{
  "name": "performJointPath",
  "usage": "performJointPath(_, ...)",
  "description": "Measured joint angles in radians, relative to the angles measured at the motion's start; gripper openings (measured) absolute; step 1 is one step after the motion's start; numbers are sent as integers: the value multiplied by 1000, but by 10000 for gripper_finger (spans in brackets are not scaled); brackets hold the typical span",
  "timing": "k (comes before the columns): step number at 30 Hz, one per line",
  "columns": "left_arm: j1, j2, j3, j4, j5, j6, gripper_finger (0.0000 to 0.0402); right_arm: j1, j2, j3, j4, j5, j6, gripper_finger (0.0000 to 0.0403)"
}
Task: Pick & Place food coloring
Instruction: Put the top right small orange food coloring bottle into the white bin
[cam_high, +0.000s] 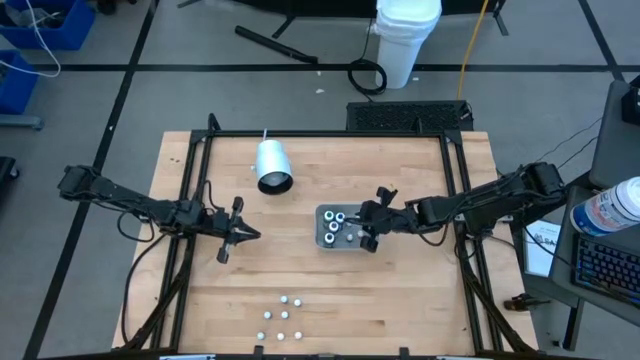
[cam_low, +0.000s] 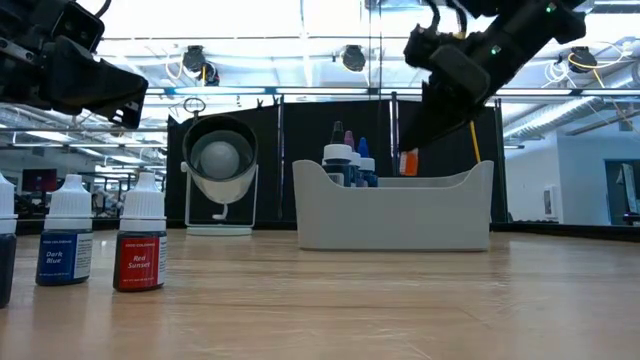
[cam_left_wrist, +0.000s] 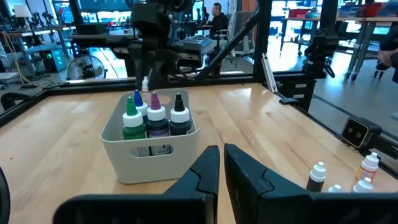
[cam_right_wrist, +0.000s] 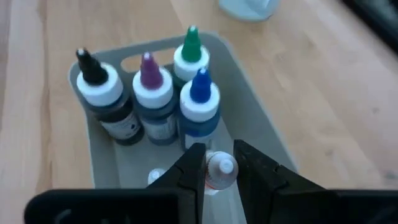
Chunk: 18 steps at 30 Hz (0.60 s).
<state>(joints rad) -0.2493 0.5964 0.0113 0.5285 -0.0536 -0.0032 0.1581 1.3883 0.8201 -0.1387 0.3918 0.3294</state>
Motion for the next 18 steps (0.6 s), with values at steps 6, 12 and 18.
performJointPath(6, 0, 0, 0, 0, 0, -2, 33, -6, 43, -46, 36, 3, 44, 59)
performJointPath(12, 0, 0, 0, -1, 0, -2, 33, -2, 115, -103, 198, 47, 71, 59)
performJointPath(18, 0, 0, 0, 1, 0, -2, 33, -7, 131, -103, 213, 48, 78, 58)
